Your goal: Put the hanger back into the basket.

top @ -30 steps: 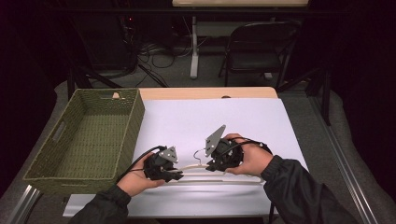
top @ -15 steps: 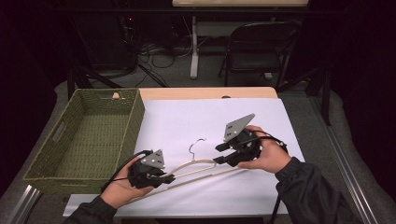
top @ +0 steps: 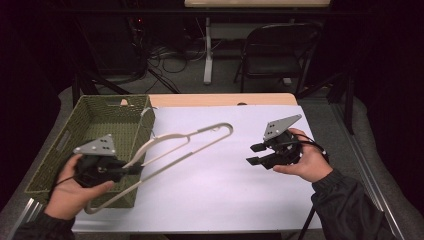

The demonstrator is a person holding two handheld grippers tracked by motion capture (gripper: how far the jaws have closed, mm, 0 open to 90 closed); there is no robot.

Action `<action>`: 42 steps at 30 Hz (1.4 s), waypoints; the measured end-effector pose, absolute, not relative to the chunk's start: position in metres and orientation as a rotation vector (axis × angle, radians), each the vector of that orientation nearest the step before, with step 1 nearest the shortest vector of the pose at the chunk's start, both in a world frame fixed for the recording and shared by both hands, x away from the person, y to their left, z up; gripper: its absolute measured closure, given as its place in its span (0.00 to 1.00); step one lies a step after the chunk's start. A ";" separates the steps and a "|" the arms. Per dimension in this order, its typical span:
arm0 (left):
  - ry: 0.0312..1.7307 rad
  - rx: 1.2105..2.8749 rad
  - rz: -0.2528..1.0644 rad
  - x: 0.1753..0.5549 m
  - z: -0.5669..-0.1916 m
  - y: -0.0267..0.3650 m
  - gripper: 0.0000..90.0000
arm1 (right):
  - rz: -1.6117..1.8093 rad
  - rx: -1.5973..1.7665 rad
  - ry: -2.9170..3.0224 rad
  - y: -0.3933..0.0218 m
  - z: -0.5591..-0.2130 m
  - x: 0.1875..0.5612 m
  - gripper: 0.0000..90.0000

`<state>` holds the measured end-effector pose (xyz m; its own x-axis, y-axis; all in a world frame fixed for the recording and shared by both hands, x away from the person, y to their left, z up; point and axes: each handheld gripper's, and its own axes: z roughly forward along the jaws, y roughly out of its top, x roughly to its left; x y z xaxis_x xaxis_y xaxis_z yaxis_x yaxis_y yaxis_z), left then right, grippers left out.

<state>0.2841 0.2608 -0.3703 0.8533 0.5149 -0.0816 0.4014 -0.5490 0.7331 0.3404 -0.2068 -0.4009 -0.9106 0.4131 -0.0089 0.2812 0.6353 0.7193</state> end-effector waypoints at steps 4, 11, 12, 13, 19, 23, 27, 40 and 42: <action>0.719 2.205 0.263 0.293 -0.357 0.289 0.97 | 1.114 0.598 2.680 -0.210 -0.406 0.343 0.58; 0.842 2.155 0.349 0.312 -0.351 0.343 0.97 | 1.088 0.631 2.677 -0.217 -0.413 0.348 0.58; 0.855 2.152 0.360 0.315 -0.351 0.350 0.97 | 1.083 0.641 2.674 -0.220 -0.413 0.348 0.57; 0.868 2.154 0.366 0.317 -0.351 0.358 0.97 | 1.083 0.641 2.674 -0.220 -0.413 0.348 0.57; 0.932 2.139 0.407 0.330 -0.358 0.393 0.97 | 1.083 0.658 2.636 -0.226 -0.417 0.349 0.57; 0.962 2.136 0.416 0.339 -0.367 0.410 0.97 | 1.075 0.675 2.635 -0.230 -0.420 0.350 0.56; 1.001 2.129 0.424 0.347 -0.378 0.422 0.97 | 1.057 0.691 2.642 -0.232 -0.422 0.351 0.55; 1.090 2.113 0.407 0.362 -0.409 0.447 0.97 | 1.042 0.730 2.644 -0.240 -0.429 0.352 0.51; 1.098 2.103 0.399 0.362 -0.413 0.450 0.97 | 1.035 0.736 2.646 -0.241 -0.431 0.352 0.51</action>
